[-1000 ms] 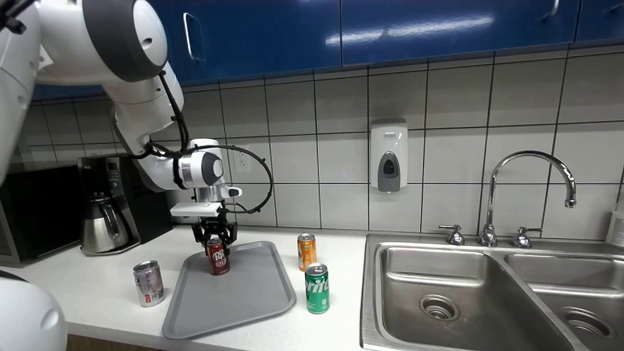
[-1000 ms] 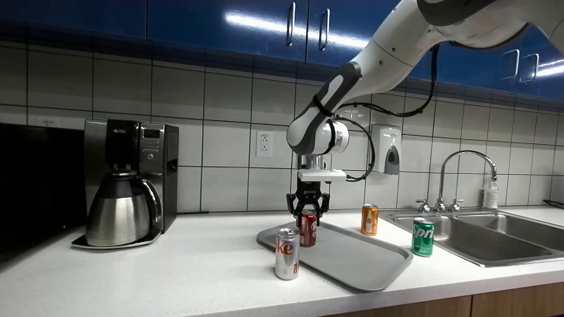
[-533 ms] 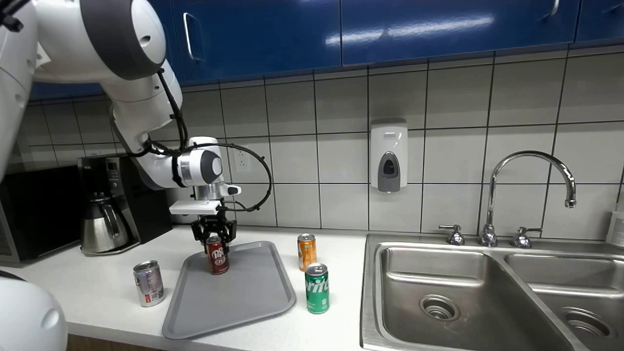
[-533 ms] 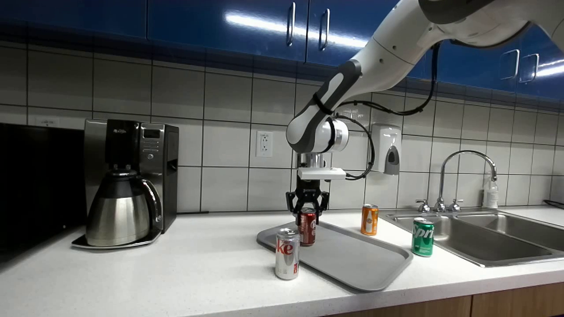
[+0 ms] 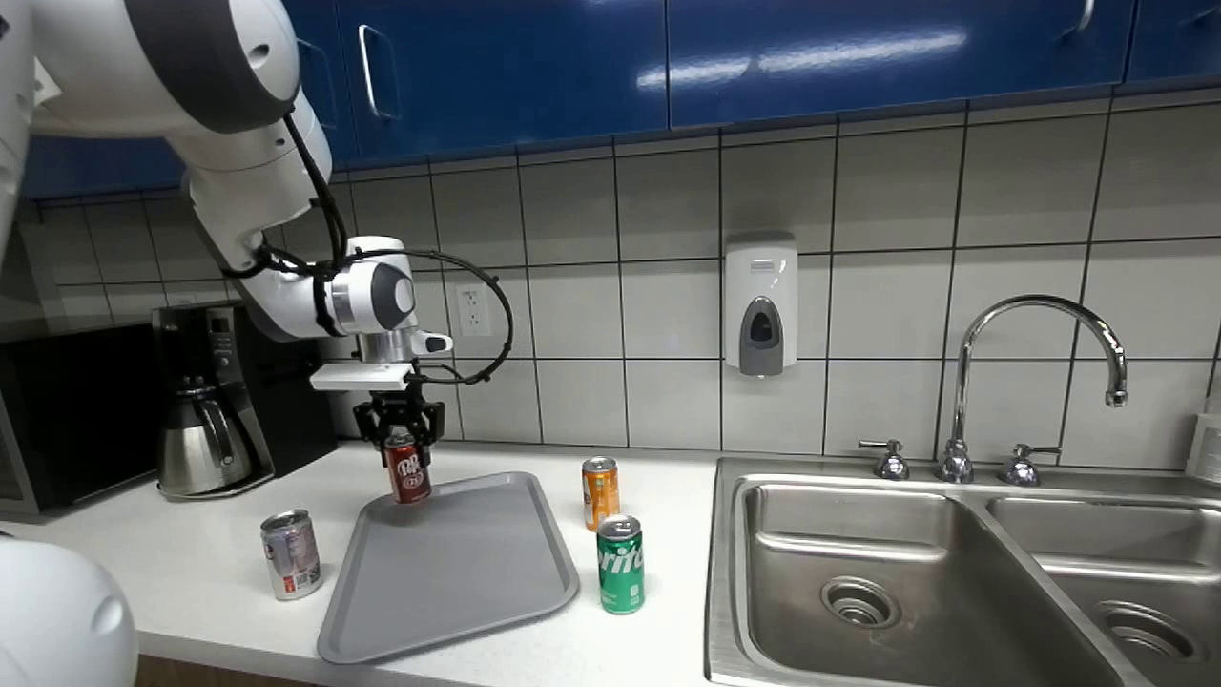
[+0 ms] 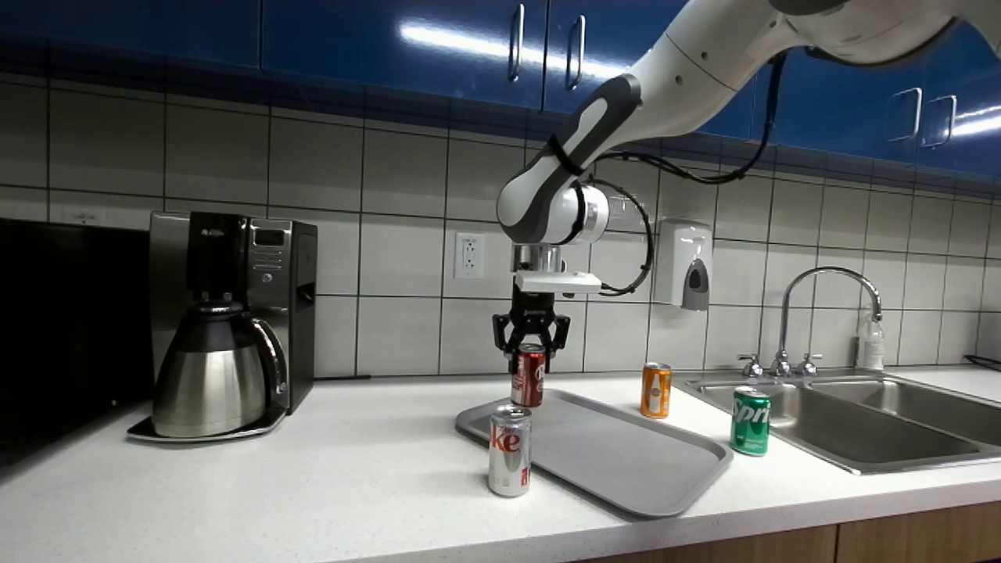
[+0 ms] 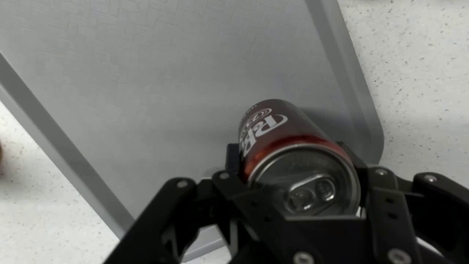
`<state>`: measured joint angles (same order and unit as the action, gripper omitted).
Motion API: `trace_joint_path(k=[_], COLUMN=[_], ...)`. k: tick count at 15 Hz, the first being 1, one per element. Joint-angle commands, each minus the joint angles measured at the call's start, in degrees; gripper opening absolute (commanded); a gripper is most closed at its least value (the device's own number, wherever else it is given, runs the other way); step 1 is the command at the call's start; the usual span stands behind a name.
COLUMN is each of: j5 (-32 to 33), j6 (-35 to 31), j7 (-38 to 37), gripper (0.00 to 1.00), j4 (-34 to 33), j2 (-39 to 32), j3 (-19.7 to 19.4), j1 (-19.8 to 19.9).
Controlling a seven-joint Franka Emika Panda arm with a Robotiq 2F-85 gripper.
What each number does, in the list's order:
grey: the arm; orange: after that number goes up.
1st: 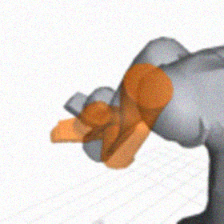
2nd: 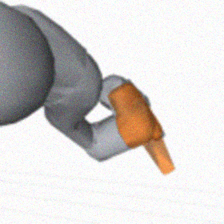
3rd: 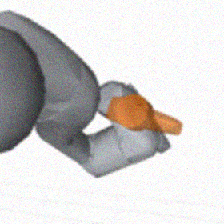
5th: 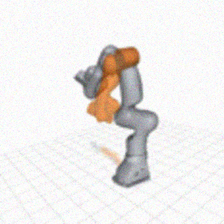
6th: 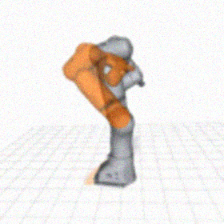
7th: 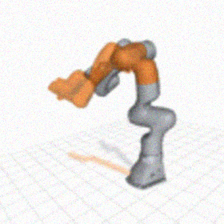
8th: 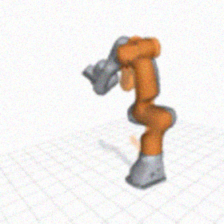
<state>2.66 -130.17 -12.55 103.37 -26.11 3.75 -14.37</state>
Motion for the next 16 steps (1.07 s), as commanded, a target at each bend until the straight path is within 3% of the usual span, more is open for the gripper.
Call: trace_joint_path(k=[1, 16], j5=[0.6, 1.3], j6=[3.1, 7.3], j7=[-1.2, -2.1], gripper=[0.38, 0.38], j4=[-2.7, -11.7], j2=[1.2, -2.8], j3=[1.1, 2.6], j1=[-0.8, -6.0])
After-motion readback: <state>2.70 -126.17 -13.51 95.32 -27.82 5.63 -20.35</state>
